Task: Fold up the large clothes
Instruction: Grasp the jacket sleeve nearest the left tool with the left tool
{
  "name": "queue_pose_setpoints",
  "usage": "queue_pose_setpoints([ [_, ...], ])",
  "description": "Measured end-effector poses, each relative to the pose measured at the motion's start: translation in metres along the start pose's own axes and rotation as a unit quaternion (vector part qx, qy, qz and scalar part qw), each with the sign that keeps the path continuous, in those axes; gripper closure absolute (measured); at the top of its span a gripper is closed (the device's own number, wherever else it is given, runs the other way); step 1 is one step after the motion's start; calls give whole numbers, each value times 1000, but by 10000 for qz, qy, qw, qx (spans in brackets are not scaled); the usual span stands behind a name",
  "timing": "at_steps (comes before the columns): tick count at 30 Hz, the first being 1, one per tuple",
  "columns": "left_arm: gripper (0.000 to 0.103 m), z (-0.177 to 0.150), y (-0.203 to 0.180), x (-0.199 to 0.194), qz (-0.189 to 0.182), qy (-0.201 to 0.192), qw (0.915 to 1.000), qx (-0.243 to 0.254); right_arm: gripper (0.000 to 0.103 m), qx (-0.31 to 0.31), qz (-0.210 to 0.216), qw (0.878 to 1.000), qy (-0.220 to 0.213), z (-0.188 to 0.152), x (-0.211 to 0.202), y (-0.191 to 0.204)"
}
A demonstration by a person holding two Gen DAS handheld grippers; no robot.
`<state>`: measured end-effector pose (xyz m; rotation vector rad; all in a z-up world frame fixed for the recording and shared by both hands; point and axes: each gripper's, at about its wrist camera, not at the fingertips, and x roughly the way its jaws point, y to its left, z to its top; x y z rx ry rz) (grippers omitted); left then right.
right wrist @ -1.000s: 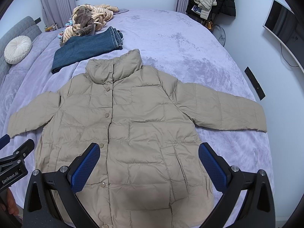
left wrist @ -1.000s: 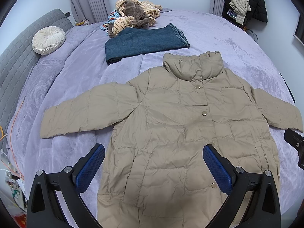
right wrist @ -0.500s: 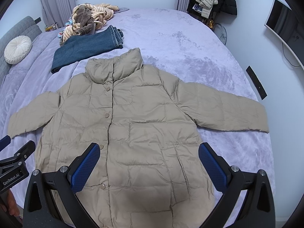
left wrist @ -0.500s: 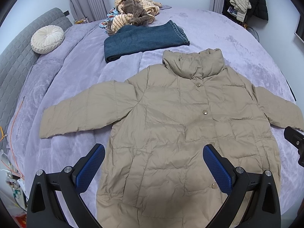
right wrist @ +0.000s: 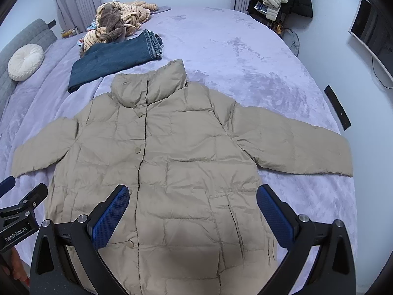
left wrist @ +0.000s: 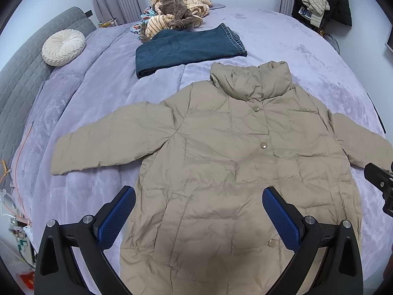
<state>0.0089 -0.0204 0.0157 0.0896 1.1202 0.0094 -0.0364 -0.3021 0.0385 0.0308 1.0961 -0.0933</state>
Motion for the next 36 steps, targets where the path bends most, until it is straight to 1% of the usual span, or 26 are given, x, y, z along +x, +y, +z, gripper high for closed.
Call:
queue_pose_setpoints([
  [5,0,-6,1,1,-52,98,9993,-347,0,-120,204,9997,63,5,8,-7],
  [10,0,-16,23,11,-297,224,9953,-894,0,-240,506,9983,140,8,20,-11],
  [14,0,-22,60,30,-650,328,9885,-1323,0,-219,722,9969,210,9,30,-3],
  [16,0,-24,85,44,-792,338,9845,-1527,0,-156,873,9958,208,9,36,4],
  [18,0,-24,113,63,-948,382,9789,-1771,0,-102,933,9954,197,9,41,15],
  [20,0,-25,145,83,-1138,398,9707,-2079,0,-27,1054,9942,188,9,47,29],
  [22,0,-27,180,106,-1307,385,9606,-2421,0,61,1229,9922,208,9,55,44],
  [24,0,-32,215,132,-1441,399,9488,-2783,0,94,1288,9914,226,7,66,62],
  [26,0,-37,251,159,-1595,396,9350,-3142,0,141,1371,9900,289,6,80,83],
  [28,0,-40,281,185,-1722,391,9224,-3434,0,113,1514,9868,561,4,97,107],
  [29,0,-41,297,199,-1780,380,9143,-3619,0,47,1530,9854,740,3,107,120],
  [31,0,-39,322,221,-1862,301,9012,-3903,0,-110,1531,9835,960,1,126,146],
  [32,0,-36,334,231,-1882,238,8951,-4035,0,-156,1581,9825,970,0,132,156],
  [34,0,-29,353,246,-2081,108,8828,-4211,0,-265,1669,9807,987,-1,145,176],
  [35,0,-23,361,250,-2106,18,8808,-4241,0,-303,1690,9799,1014,-1,152,186],
  [36,0,-16,366,252,-2085,-90,8824,-4217,0,-313,1716,9792,1033,0,159,194],
])
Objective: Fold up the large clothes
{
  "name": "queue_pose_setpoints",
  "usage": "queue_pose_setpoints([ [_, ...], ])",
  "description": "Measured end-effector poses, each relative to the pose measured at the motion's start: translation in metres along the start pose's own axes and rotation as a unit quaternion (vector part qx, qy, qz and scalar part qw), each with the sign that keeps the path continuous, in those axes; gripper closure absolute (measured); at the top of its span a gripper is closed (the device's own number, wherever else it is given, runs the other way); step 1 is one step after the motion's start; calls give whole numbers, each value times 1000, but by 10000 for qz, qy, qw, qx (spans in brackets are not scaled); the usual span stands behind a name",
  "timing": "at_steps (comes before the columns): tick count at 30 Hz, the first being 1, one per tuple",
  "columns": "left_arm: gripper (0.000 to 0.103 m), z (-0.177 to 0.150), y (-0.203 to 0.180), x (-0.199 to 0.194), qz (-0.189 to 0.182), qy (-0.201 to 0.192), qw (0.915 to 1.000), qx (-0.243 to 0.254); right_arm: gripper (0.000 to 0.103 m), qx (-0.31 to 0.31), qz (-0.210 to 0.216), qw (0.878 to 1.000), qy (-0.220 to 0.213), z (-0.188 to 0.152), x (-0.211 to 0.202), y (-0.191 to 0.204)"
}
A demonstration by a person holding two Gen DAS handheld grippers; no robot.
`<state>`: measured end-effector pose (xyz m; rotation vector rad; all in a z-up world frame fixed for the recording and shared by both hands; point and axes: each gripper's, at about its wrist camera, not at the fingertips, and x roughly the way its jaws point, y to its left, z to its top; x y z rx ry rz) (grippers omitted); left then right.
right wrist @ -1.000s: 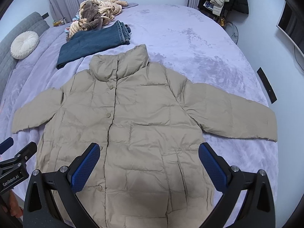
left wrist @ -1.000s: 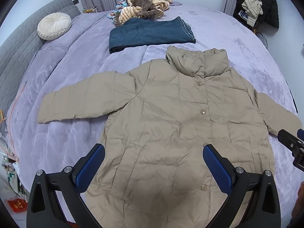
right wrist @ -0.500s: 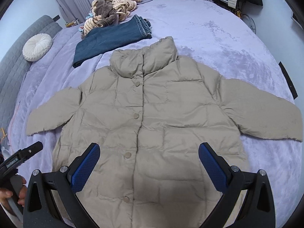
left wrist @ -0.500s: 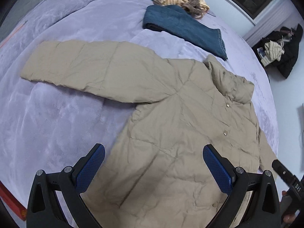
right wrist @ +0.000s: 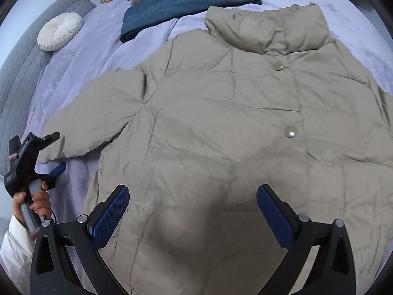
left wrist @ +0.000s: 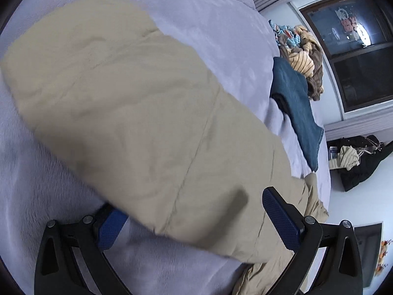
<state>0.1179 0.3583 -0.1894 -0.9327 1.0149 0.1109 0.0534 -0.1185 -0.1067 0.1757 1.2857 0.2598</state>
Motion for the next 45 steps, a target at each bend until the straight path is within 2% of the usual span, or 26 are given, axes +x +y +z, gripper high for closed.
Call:
queue_pose_setpoints([
  [3,1,20,-9,1,236,-429,9983,305,0,34,190,9998,16,12,21,16],
  [5,15,32,-14,3,506,-652,9956,440,0,61,376,9993,-40,21,33,27],
  [6,39,38,-16,7,636,-667,9945,488,0,63,452,9989,-73,26,36,32],
  [7,73,44,-16,12,676,-624,9943,534,0,59,514,9986,-101,31,38,37],
  [8,88,51,-14,19,578,-524,9952,589,0,50,590,9981,-143,36,41,44],
  [9,94,52,-13,19,475,-501,9959,579,0,50,656,9977,-176,41,44,49],
  [10,94,53,-13,14,505,-584,9952,593,0,74,721,9971,-216,45,46,54],
  [11,94,54,-17,9,575,-709,9932,726,5,127,789,9965,-257,49,49,58],
  [13,94,51,-28,-10,764,-990,9861,1096,49,230,1053,9937,-309,55,54,63],
  [14,94,49,-34,-18,806,-1095,9826,1268,88,281,1234,9917,-212,57,61,66],
  [15,94,46,-40,-28,833,-1200,9787,1442,94,373,1368,9898,-108,60,69,68],
  [19,94,30,-76,-63,782,-1534,9604,2191,94,553,1699,9839,61,60,97,78],
  [25,94,-13,-158,-92,193,-1750,9278,3290,95,725,1640,9836,179,54,131,74],
  [28,94,-41,-209,-91,-257,-1638,9145,3691,96,560,1652,9844,229,55,132,75],
  [30,94,-65,-244,-85,-538,-1482,9046,3960,96,546,1855,9807,275,56,124,70],
  [32,94,-93,-279,-74,-722,-1311,8924,4256,95,666,2079,9756,230,52,107,54],
  [35,94,-141,-322,-47,-893,-938,8768,4630,95,755,2005,9768,-6,42,70,16],
  [38,94,-200,-357,0,-820,-425,8601,5017,95,855,1600,9830,-290,30,29,-39],
  [42,94,-271,-369,71,-304,156,8373,5456,95,1245,1056,9855,-471,11,-11,-123],
  [45,94,-301,-358,116,166,495,8252,5625,95,1503,761,9845,-478,-3,-26,-173],
])
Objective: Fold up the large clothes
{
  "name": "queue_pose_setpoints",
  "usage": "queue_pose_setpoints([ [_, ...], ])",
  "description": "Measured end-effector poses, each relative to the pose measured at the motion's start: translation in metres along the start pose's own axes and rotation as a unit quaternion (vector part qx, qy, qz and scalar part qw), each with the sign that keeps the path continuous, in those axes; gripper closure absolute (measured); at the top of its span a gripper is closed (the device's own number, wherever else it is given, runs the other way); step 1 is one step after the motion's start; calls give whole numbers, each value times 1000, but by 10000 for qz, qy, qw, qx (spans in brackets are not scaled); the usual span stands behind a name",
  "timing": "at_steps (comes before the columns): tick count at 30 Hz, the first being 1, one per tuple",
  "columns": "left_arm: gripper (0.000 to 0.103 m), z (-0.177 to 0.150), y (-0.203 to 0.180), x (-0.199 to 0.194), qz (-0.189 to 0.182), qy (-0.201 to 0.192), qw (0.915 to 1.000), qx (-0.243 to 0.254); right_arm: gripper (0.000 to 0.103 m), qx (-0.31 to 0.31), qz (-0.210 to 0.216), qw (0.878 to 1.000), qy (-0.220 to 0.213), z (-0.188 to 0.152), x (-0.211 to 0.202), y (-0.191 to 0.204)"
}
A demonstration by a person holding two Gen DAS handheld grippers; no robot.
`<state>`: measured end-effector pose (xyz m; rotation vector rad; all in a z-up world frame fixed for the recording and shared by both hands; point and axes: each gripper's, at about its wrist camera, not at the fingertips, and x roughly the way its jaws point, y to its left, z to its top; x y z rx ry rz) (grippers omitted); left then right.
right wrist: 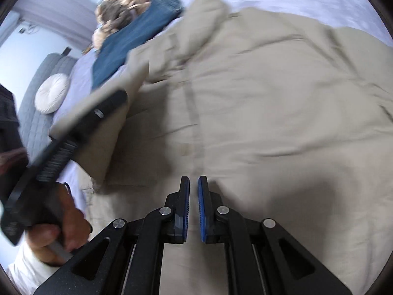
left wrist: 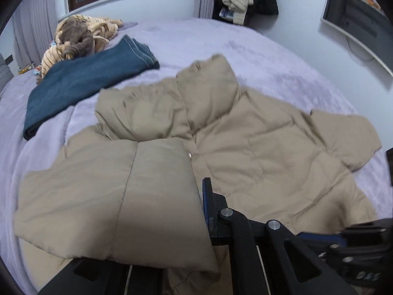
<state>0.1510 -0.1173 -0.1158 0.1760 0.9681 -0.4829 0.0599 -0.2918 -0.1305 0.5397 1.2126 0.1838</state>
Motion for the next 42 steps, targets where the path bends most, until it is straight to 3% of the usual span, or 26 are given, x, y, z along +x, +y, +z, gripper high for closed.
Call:
queue_pose_setpoints([
  [3,92,-14,-6,22,298,257,9992,108,95,192,-123,9997,43,-1,-7,-32],
  [5,73,-17,-12,23,320,246,9991,163,95,259,-72,9996,51,-6,-8,-36],
  [7,2,-21,-11,16,172,194,9995,152,95,244,-29,9997,37,-3,-8,-38],
  [8,0,-22,-12,8,244,27,9996,136,95,229,-17,9997,37,-1,-7,-37],
  [9,0,-22,-11,1,303,-140,9993,149,94,209,-14,9998,30,1,-7,-37],
  [12,0,-21,0,-18,217,-105,9996,134,94,84,-20,10000,4,8,-7,-34],
  [16,0,-30,42,-64,267,-410,9987,-124,92,-294,-70,9995,-39,12,-16,-18],
  [17,0,-36,58,-76,438,-489,9975,-275,79,-456,-110,9989,-50,15,-16,-9],
  [18,0,-43,75,-88,684,-538,9951,-467,46,-618,-132,9980,-62,17,-17,2],
  [20,0,-57,111,-103,1045,-485,9900,-817,12,-1037,-179,9943,-184,20,-17,30],
  [23,1,-83,164,-110,1651,-204,9777,-1281,12,-2018,-303,9783,-352,17,-11,84],
  [25,2,-94,194,-105,1637,23,9714,-1720,12,-2638,-487,9626,-380,12,1,120],
  [27,3,-97,217,-93,1325,130,9661,-2212,12,-3189,-760,9444,-266,6,25,153],
  [31,54,-105,240,-60,1456,392,9522,-2658,13,-3725,-1385,9169,-380,4,69,189],
  [32,58,-109,243,-55,1488,419,9493,-2737,14,-3717,-1546,9138,-541,9,72,191],
  [34,59,-117,247,-51,1565,417,9464,-2796,15,-3346,-1690,9232,-846,25,65,179],
  [36,59,-120,246,-49,1588,404,9473,-2754,38,-2760,-1681,9403,-1068,39,50,158],
  [37,59,-119,243,-49,1622,411,9487,-2684,44,-2416,-1635,9498,-1131,45,43,142],
  [39,58,-116,237,-44,1695,449,9526,-2486,60,-1652,-1514,9692,-1020,54,35,100],
  [42,58,-111,230,-39,1893,518,9542,-2258,61,-757,-1167,9882,-643,52,38,47],
])
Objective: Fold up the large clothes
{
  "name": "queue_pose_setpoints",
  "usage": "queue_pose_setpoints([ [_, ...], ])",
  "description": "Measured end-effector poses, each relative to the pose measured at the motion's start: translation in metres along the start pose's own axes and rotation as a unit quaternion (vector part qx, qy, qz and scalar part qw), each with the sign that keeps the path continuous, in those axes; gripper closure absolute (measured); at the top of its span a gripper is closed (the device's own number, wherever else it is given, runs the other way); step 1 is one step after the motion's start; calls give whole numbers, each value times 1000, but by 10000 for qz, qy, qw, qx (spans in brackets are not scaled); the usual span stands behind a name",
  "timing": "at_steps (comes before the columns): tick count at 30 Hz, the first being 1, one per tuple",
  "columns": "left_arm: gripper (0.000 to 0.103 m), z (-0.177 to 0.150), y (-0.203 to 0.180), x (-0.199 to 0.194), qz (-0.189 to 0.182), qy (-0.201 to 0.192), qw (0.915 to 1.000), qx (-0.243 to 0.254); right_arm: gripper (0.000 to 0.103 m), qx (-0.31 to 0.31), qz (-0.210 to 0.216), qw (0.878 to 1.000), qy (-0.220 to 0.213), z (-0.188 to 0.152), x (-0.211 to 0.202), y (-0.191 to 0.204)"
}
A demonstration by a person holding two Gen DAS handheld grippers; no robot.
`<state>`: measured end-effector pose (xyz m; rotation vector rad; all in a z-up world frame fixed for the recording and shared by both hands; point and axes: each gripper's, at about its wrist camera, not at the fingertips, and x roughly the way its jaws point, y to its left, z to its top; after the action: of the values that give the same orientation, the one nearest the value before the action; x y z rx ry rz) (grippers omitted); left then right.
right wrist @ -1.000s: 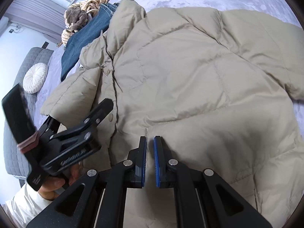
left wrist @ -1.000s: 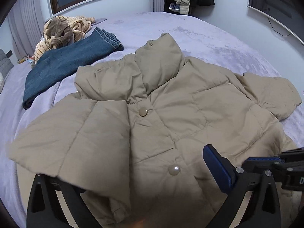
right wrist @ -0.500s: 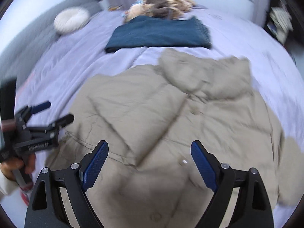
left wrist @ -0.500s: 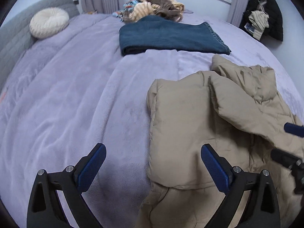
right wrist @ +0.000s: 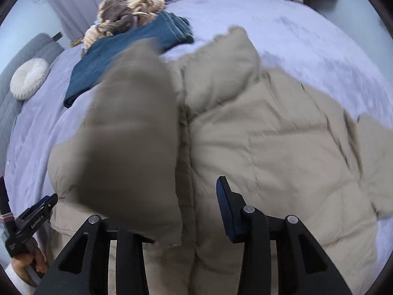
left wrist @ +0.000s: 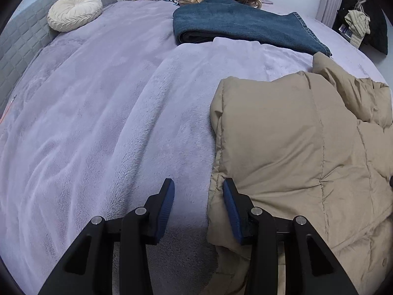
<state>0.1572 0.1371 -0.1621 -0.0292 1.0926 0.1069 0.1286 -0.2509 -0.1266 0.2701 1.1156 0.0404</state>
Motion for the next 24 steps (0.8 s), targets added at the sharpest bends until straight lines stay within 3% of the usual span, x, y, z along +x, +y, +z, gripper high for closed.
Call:
queue_pose_setpoints([
  [3,58,7,0,-9,69,18,10000,59,61,771,281,9960,352,-16,3,-43],
  [5,58,12,5,-25,-56,-140,9999,19,61,1215,384,9916,224,-24,-14,-67],
  [8,58,25,3,-49,-320,-492,9982,82,61,1344,300,9901,-277,-26,-47,-87],
  [11,58,38,-15,-51,-553,-549,9965,307,74,887,442,9935,-557,-15,-65,-75],
  [16,58,27,-45,-3,-127,-27,9979,627,82,-121,500,9986,-98,5,-24,-31],
  [17,57,22,-45,5,-137,-9,9980,612,83,-197,390,9990,119,2,-8,-29],
  [19,44,18,-45,12,-25,-47,9982,595,91,-214,266,9987,365,-6,13,-34],
  [24,42,25,-40,6,33,75,9989,455,94,-61,343,9987,370,-16,-1,-62],
])
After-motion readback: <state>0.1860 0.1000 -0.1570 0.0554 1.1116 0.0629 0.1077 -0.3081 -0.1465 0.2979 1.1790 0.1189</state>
